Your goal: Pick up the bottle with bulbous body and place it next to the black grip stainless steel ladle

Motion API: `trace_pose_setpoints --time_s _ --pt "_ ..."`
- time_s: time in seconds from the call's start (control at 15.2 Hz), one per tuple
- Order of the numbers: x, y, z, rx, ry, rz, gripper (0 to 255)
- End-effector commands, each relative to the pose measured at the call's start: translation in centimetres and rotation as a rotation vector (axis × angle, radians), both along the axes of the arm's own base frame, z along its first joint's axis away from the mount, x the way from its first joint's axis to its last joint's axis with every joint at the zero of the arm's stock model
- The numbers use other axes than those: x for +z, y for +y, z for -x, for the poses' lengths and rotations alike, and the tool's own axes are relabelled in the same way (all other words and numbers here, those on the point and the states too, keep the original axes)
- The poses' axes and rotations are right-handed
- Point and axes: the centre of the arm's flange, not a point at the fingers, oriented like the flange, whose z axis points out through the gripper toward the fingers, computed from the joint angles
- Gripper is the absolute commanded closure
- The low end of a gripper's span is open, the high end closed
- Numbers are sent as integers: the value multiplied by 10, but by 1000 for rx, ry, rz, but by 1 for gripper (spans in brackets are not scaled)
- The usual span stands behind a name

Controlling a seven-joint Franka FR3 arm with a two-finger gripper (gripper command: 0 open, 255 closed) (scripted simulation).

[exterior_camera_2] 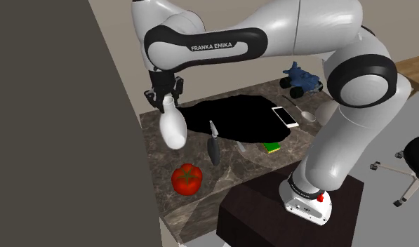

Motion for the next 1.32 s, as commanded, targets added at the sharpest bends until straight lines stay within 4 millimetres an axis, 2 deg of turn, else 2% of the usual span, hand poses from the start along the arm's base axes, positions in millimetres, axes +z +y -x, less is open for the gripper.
trace_pose_setpoints --time_s 0.0,1.25 --pt "11 0 1 0 0 0 255" --pt "111 0 1 0 0 0 255"
